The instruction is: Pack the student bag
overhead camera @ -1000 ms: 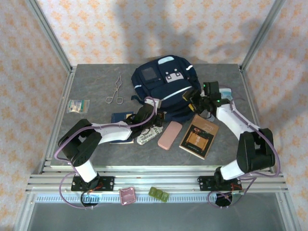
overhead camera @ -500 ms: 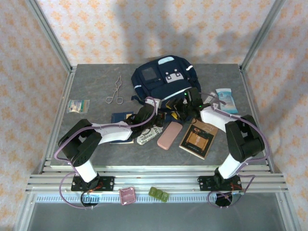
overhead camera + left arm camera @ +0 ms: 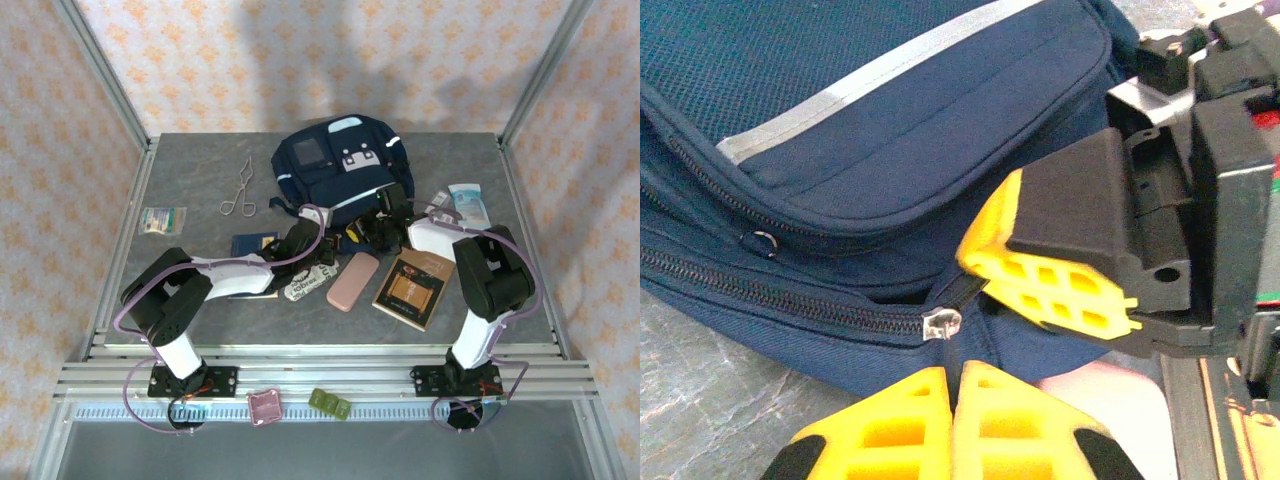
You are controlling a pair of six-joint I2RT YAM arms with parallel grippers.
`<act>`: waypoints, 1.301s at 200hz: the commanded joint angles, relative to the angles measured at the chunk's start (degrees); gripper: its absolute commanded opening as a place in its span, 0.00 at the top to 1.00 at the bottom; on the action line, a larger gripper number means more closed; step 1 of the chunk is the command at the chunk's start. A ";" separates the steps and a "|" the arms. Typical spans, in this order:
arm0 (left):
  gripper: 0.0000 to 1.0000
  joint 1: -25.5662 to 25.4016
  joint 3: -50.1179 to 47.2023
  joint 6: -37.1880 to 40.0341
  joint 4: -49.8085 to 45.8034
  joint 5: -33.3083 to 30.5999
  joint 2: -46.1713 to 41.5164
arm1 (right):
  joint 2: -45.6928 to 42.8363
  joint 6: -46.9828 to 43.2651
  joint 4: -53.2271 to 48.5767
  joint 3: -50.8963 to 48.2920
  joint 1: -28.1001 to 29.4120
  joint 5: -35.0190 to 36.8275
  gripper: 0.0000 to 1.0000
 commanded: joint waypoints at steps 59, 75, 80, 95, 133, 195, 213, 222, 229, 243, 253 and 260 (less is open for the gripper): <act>1.00 7.29 -4.86 2.41 -2.07 -5.60 -2.51 | -7.94 -0.34 1.95 -4.76 -1.64 6.88 1.00; 1.00 8.66 -4.61 2.92 -1.88 -6.45 -1.90 | -8.43 -0.29 2.30 -4.79 -1.67 6.49 1.00; 1.00 9.14 -4.45 2.97 -2.03 -6.73 -1.54 | -8.62 -0.27 2.44 -4.86 -1.65 6.30 1.00; 1.00 11.09 -3.62 3.16 -2.55 -7.62 -0.02 | -9.45 -0.23 3.32 -5.02 -1.67 5.98 1.00; 1.00 16.00 1.01 4.05 -4.54 -11.36 5.69 | -10.81 -0.23 4.59 -4.63 -1.67 4.90 1.00; 1.00 21.78 9.35 4.75 -7.96 -13.27 9.58 | -10.34 -0.61 7.72 -3.03 -1.58 1.86 1.00; 1.00 21.98 10.28 5.14 -8.55 -13.55 8.67 | -8.98 -0.66 9.04 -1.17 -1.24 1.28 1.00; 1.00 22.06 10.66 5.39 -9.25 -13.66 8.03 | -8.01 -0.58 9.52 0.13 -0.99 0.93 1.00; 1.00 22.07 10.94 5.43 -9.96 -13.51 7.45 | -7.14 -0.42 9.74 1.32 -0.77 0.51 1.00; 0.95 22.07 11.13 5.62 -11.30 -13.56 5.87 | -5.35 -0.13 10.68 3.61 -0.21 -0.15 1.00; 0.83 22.07 10.97 5.53 -12.38 -13.82 4.41 | -4.20 0.21 11.38 5.08 0.21 -0.31 1.00; 0.75 22.07 10.49 5.31 -12.59 -13.91 3.13 | -3.39 0.30 11.54 6.23 0.48 -0.37 1.00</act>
